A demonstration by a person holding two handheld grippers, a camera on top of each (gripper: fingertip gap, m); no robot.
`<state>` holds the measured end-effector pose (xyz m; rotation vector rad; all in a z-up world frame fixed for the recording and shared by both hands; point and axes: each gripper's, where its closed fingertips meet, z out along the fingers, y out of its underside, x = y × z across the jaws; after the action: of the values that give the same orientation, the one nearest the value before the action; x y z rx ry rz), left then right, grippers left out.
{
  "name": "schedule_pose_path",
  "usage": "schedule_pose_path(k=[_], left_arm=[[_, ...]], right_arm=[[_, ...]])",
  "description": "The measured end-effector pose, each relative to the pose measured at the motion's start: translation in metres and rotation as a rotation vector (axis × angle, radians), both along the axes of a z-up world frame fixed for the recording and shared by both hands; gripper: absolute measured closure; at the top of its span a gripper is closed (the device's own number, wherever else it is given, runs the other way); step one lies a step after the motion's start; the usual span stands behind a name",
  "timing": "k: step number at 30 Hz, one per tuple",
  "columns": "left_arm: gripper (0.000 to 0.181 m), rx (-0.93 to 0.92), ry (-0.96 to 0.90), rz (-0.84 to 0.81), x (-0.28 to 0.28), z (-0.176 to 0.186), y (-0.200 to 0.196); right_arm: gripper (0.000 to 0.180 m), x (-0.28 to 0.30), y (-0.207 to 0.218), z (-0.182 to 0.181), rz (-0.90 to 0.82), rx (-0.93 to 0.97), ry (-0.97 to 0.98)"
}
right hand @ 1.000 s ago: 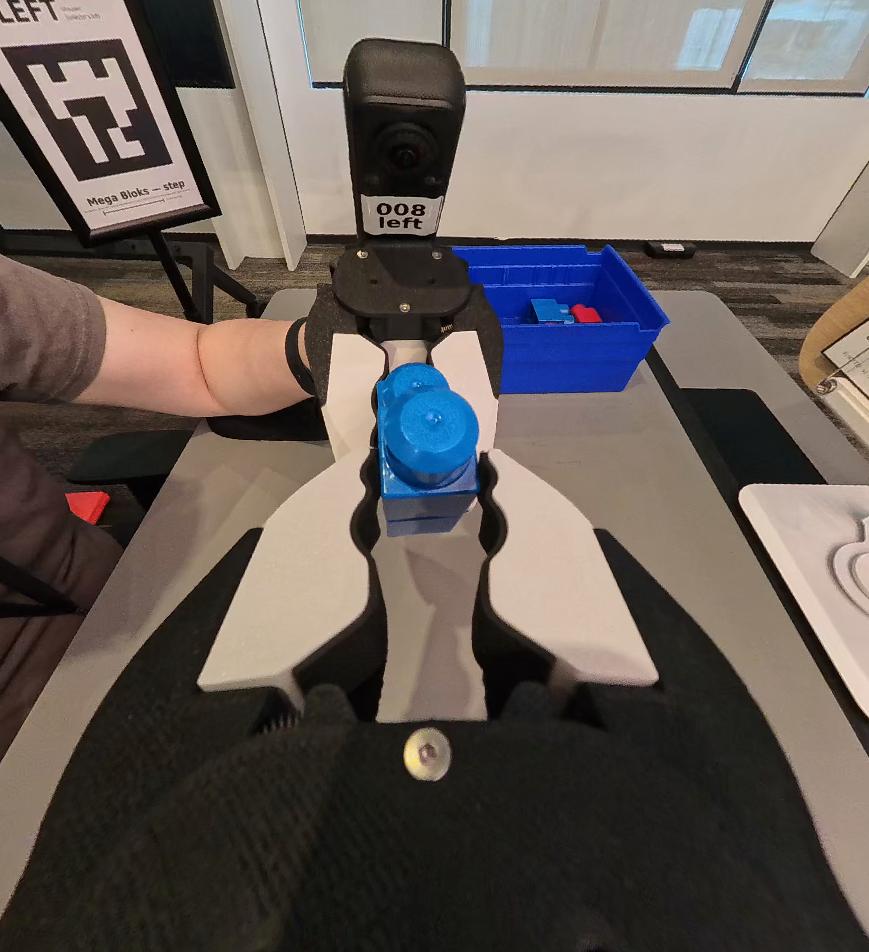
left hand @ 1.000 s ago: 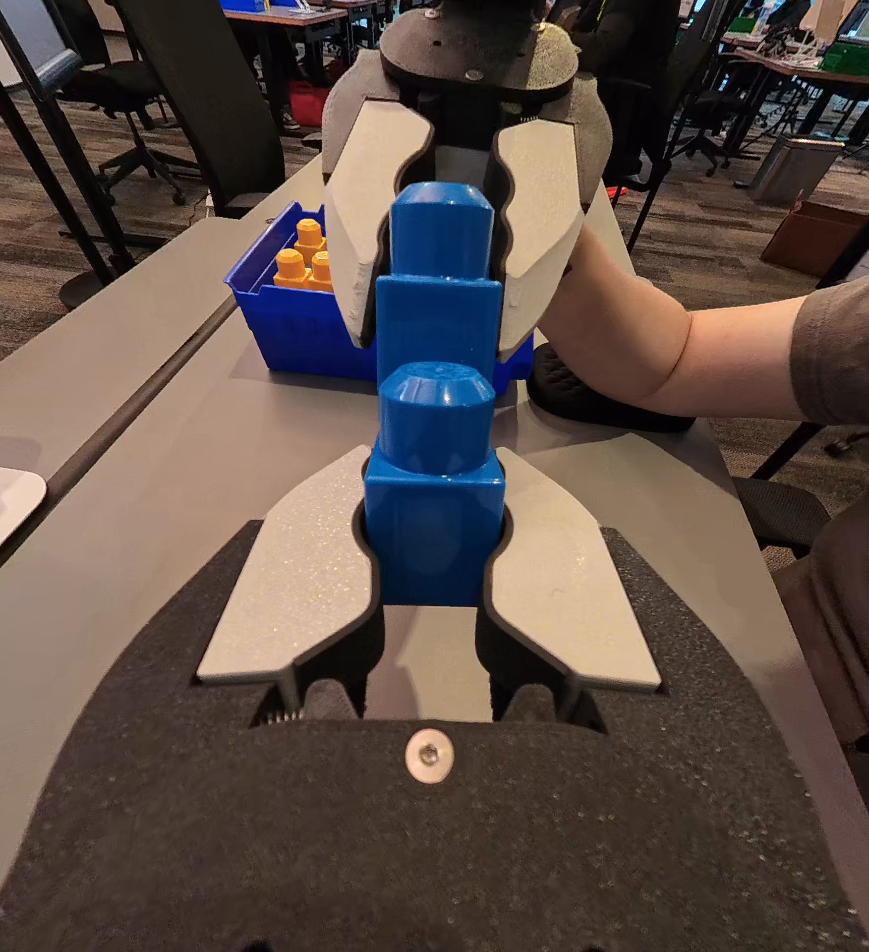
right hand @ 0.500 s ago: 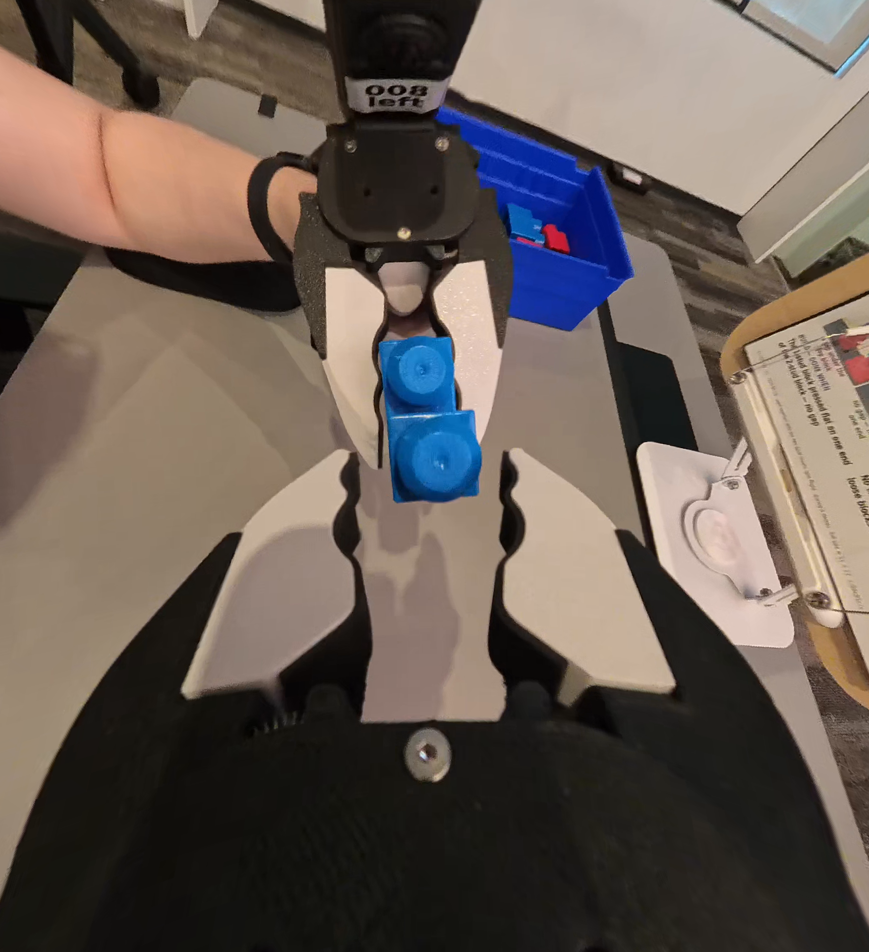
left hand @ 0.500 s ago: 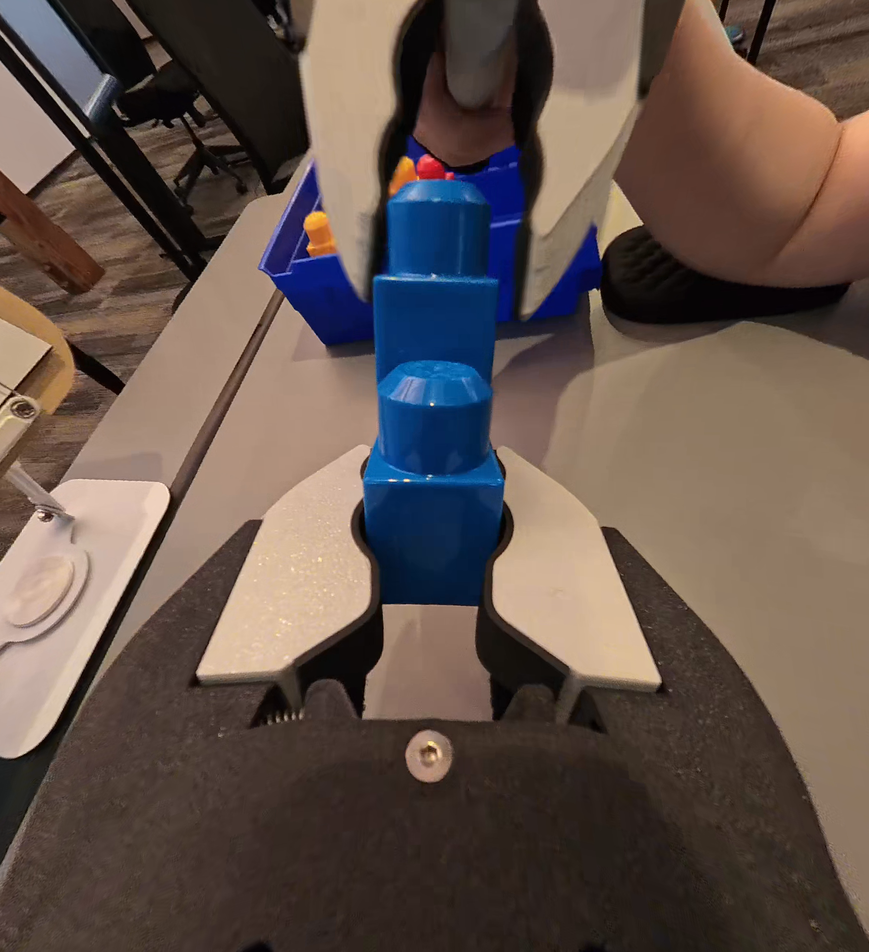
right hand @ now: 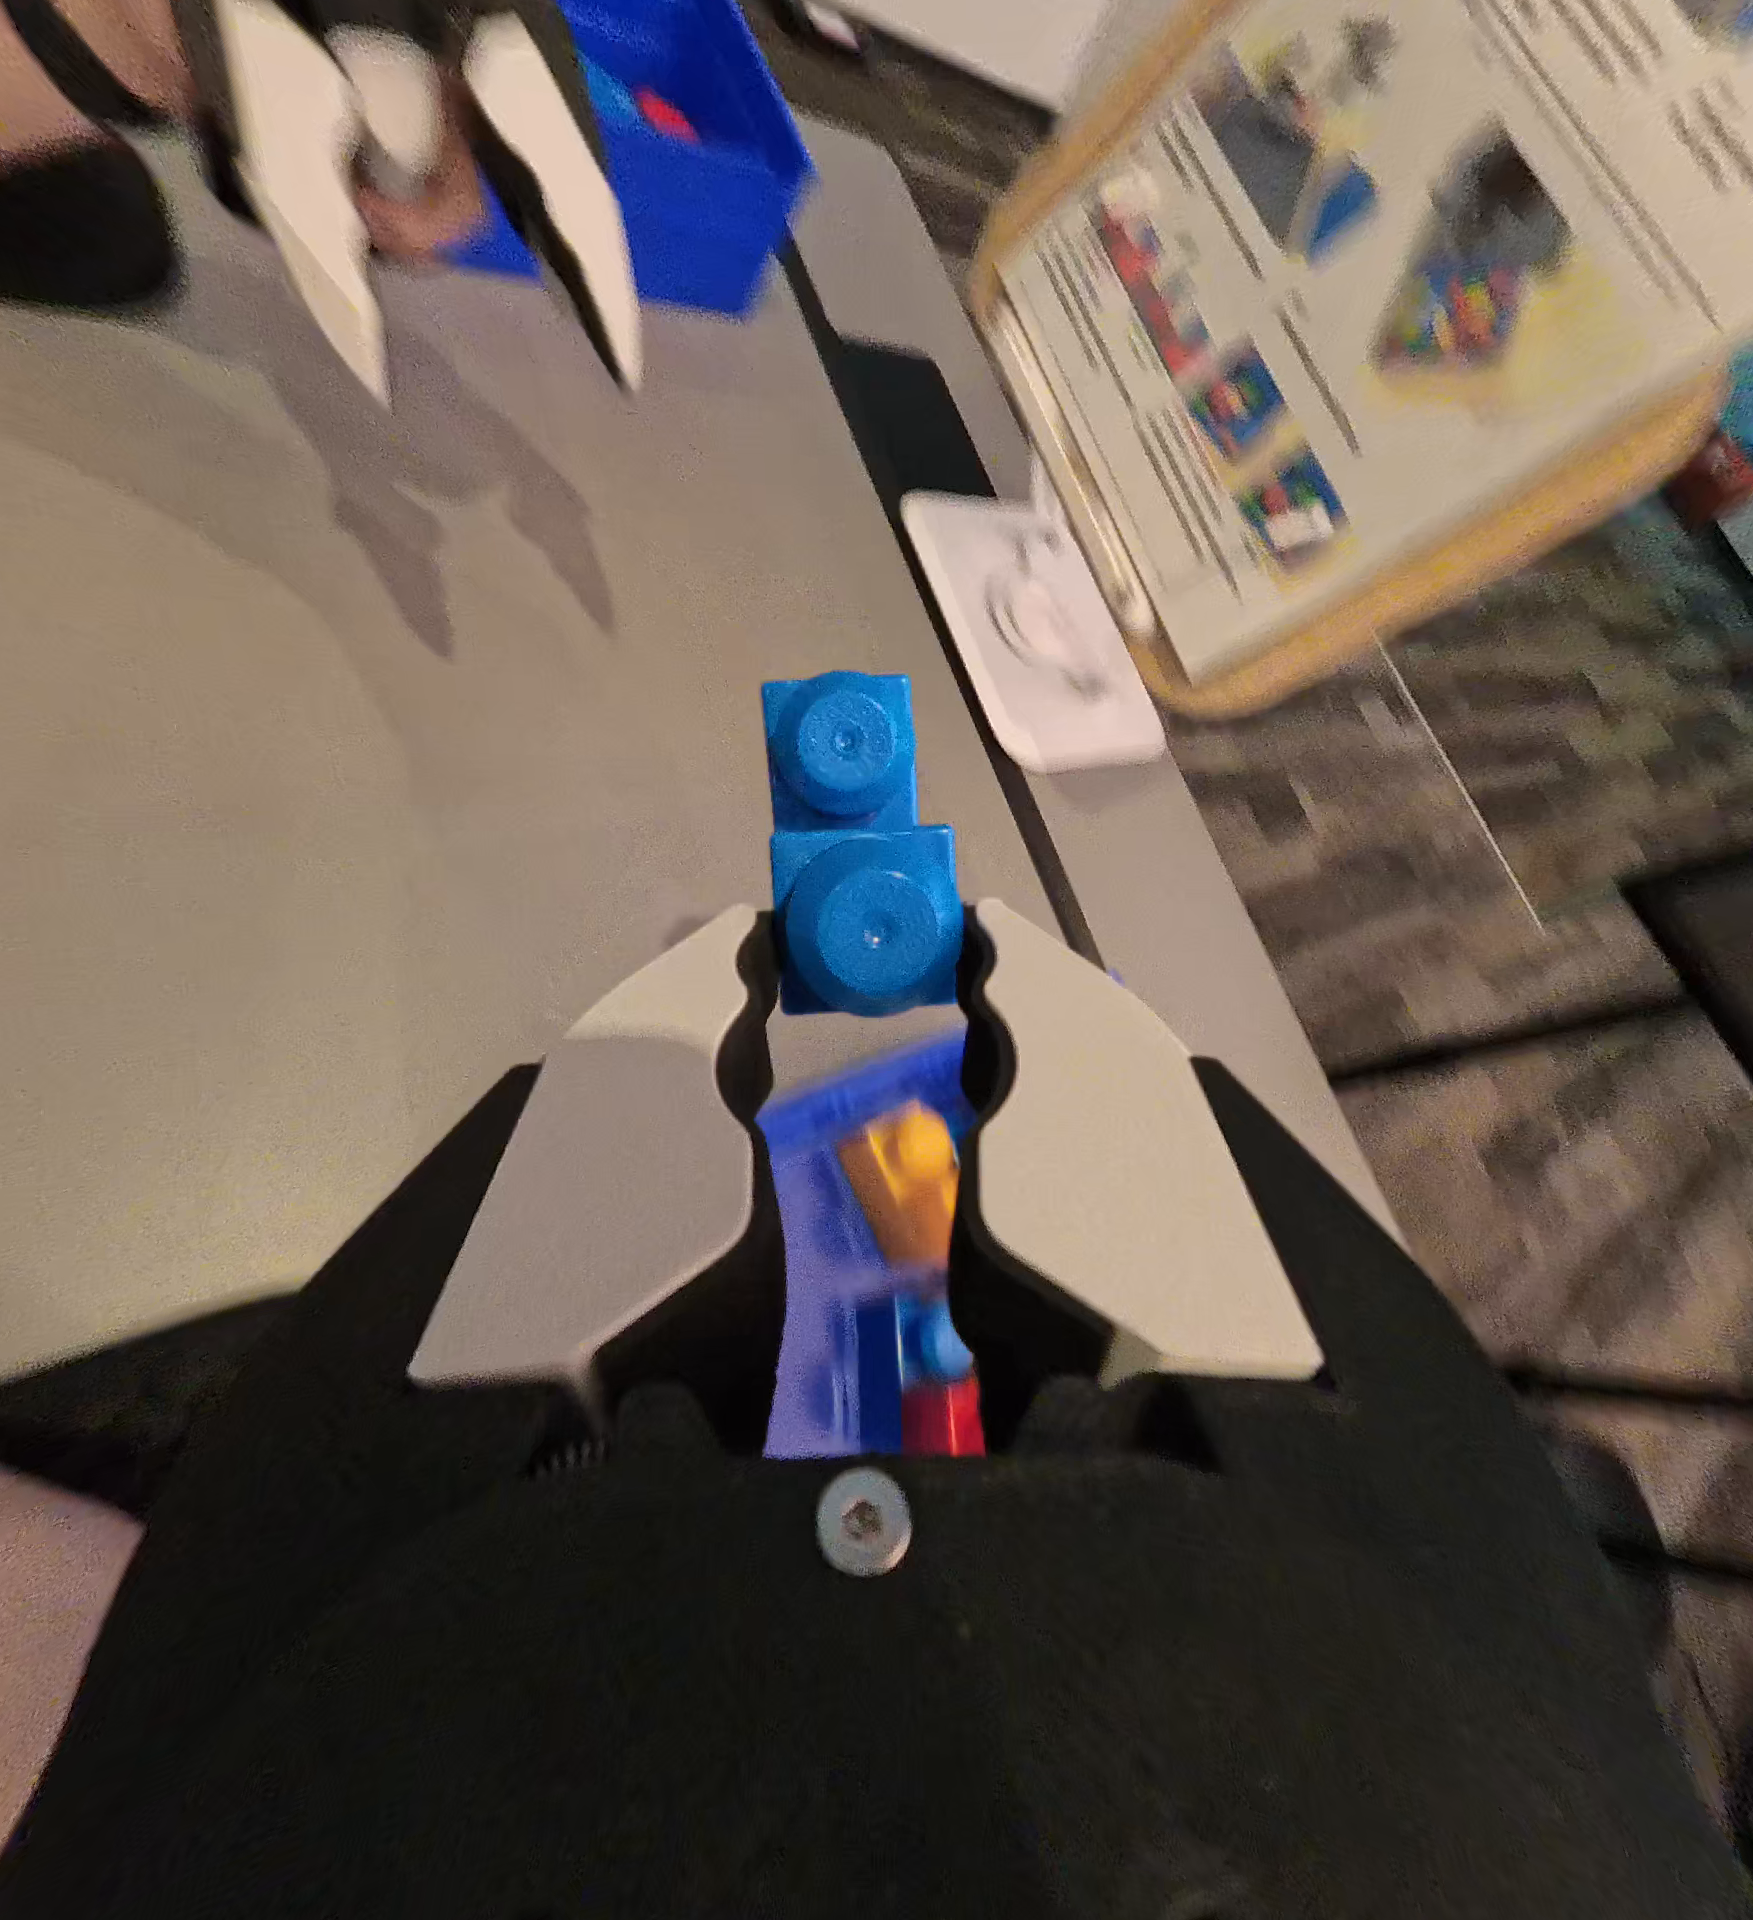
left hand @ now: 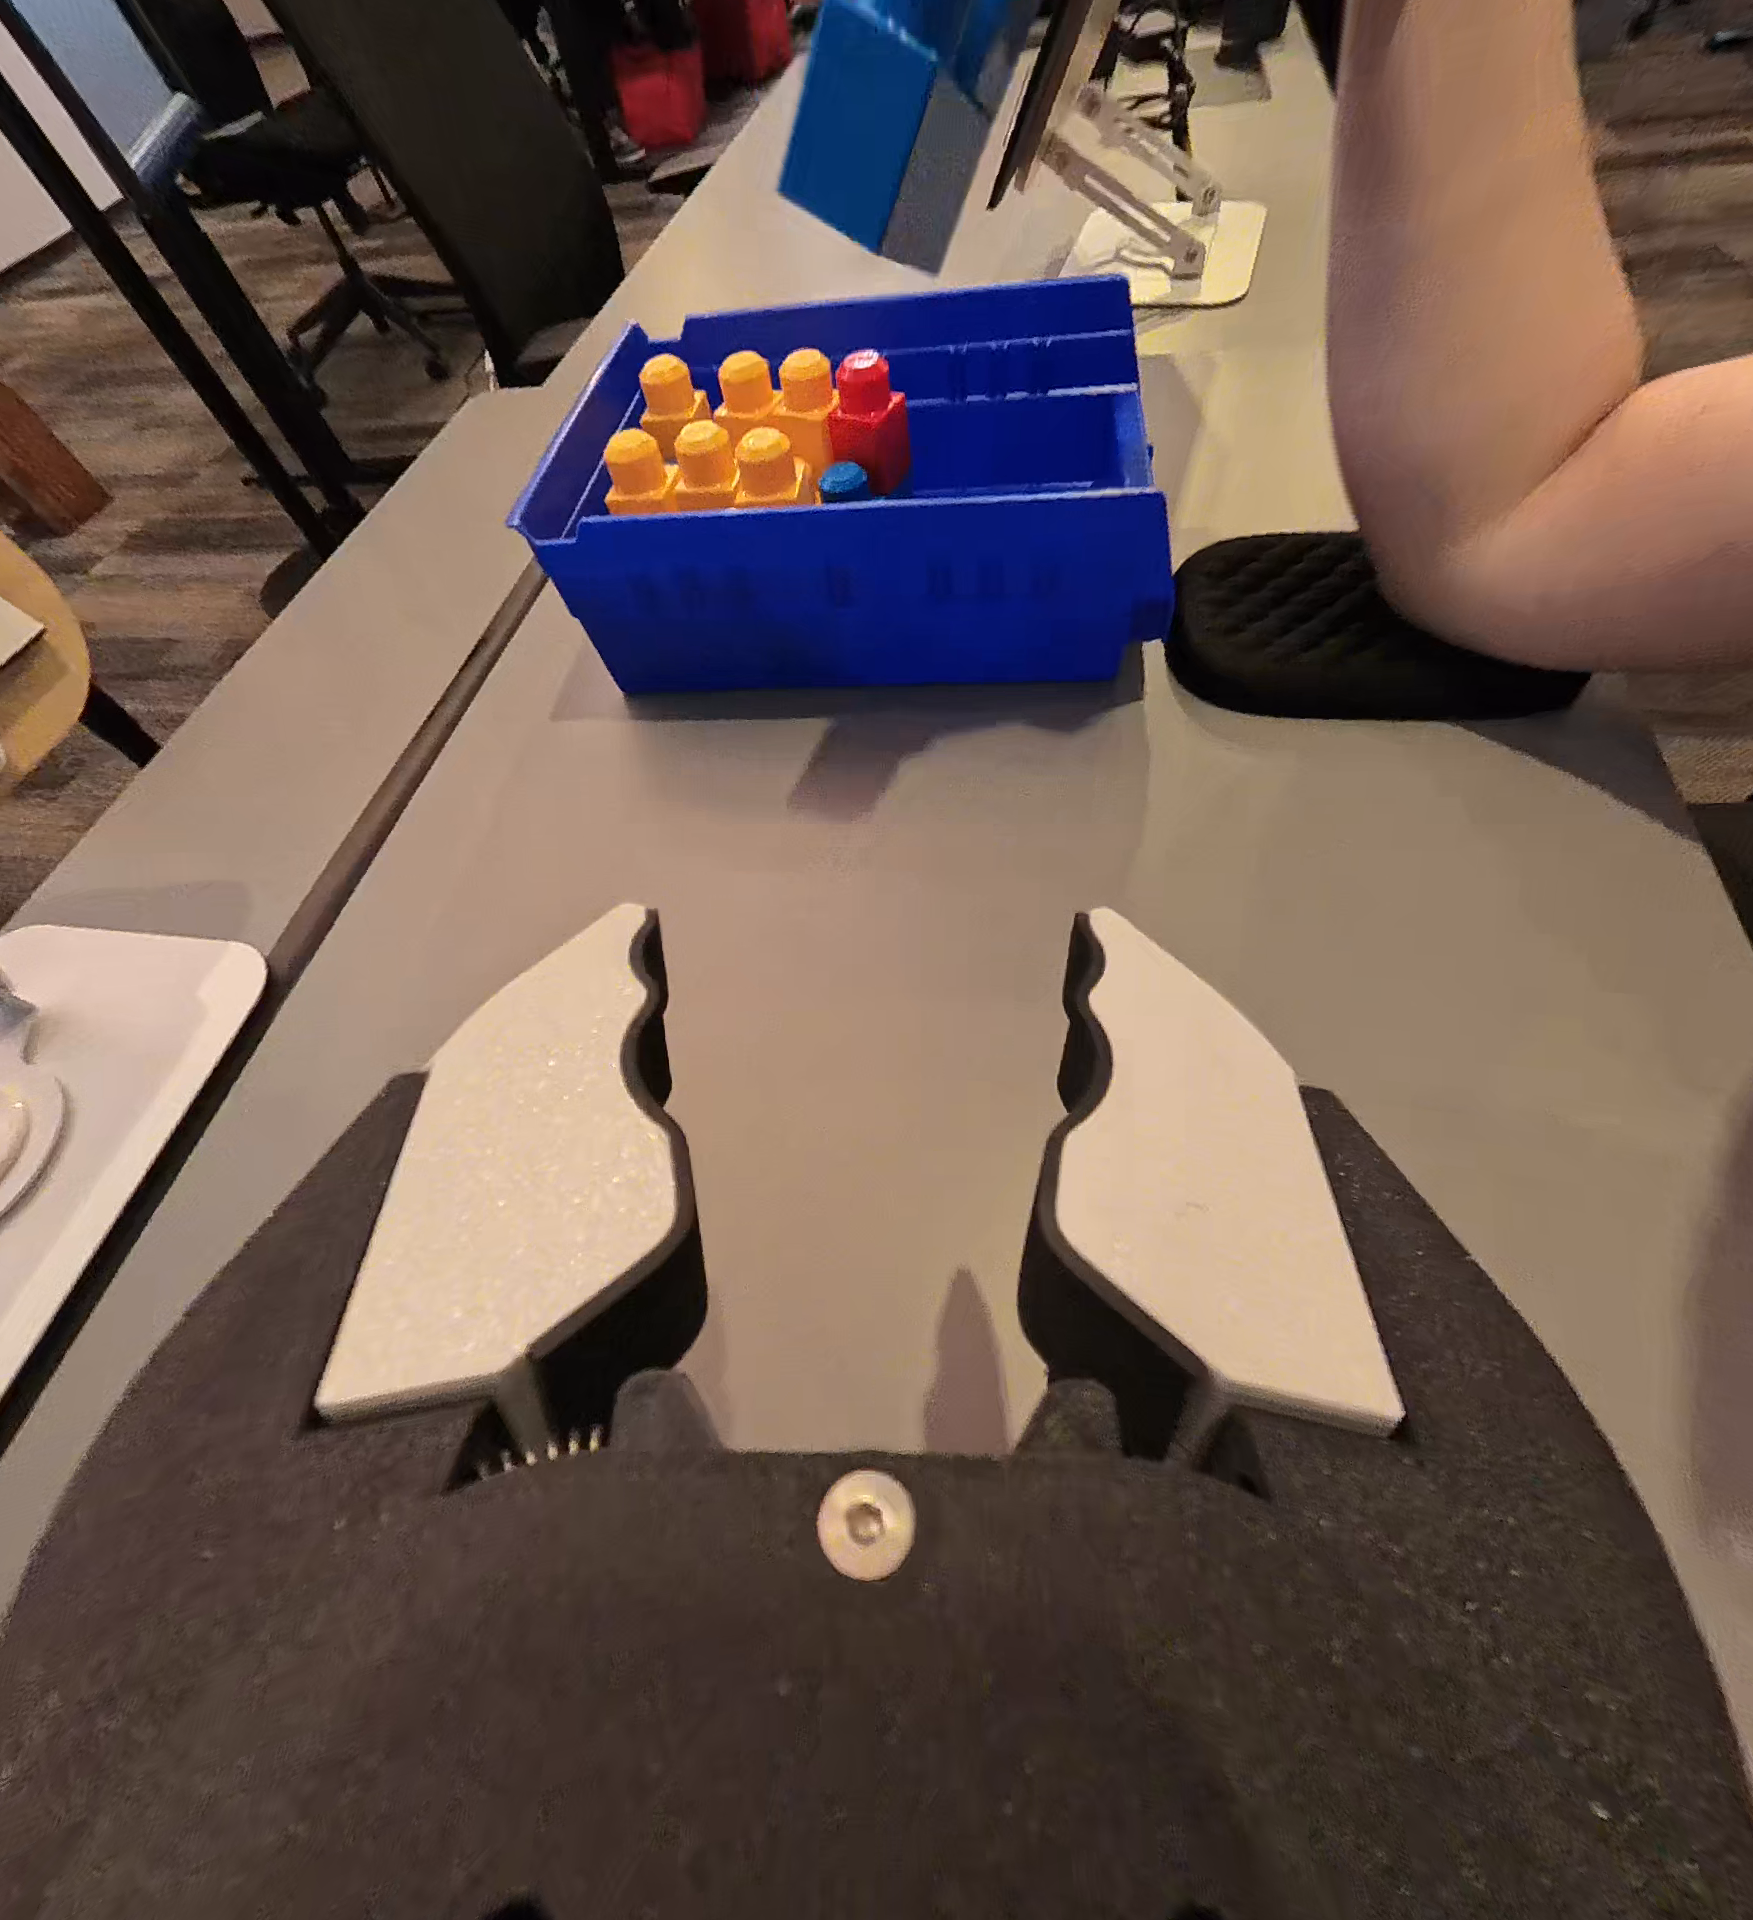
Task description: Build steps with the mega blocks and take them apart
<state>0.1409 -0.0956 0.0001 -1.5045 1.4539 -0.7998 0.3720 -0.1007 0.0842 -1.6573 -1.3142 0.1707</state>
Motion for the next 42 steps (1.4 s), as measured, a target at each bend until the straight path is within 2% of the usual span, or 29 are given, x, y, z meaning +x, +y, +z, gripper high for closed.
schedule_pose_path(k=[2,4,9,14,19,24,29,32,36,39,42], left_arm=[[0.107,0.006,0.017,-0.003,-0.002,-0.002,0.000],[0.107,0.005,0.031,0.002,-0.004,-0.002,0.001],[0.109,-0.007,0.003,0.006,-0.009,0.006,0.000],[0.109,-0.007,-0.007,0.016,-0.015,0.011,0.003],[0.109,-0.006,-0.013,0.017,-0.020,0.015,0.003],[0.109,0.006,-0.021,0.031,-0.028,0.022,0.006],[0.107,0.054,-0.043,0.081,-0.050,0.045,0.011],[0.106,0.133,-0.058,0.198,-0.090,0.074,0.022],[0.109,0.149,-0.100,0.505,-0.185,0.104,0.047],[0.111,0.083,-0.053,0.795,-0.269,0.091,0.070],[0.117,0.054,-0.005,1.039,-0.339,0.068,0.092]], right_arm=[[0.145,0.041,0.003,-0.020,-0.091,-0.031,-0.058],[0.145,0.060,0.007,-0.042,-0.110,-0.111,-0.075],[0.145,0.075,0.035,-0.099,-0.138,-0.282,-0.206],[0.144,0.074,0.040,-0.144,-0.083,-0.429,-0.316],[0.144,0.064,0.048,-0.167,-0.009,-0.467,-0.354],[0.144,0.064,0.061,-0.171,-0.067,-0.472,-0.348],[0.136,0.071,0.067,-0.154,-0.143,-0.386,-0.333],[0.136,0.071,0.068,-0.126,-0.165,-0.271,-0.294],[0.137,0.057,0.073,-0.068,-0.173,-0.029,-0.167],[0.137,0.045,0.079,-0.024,-0.203,0.116,-0.021],[0.137,0.033,0.081,0.007,-0.235,0.183,0.111]])
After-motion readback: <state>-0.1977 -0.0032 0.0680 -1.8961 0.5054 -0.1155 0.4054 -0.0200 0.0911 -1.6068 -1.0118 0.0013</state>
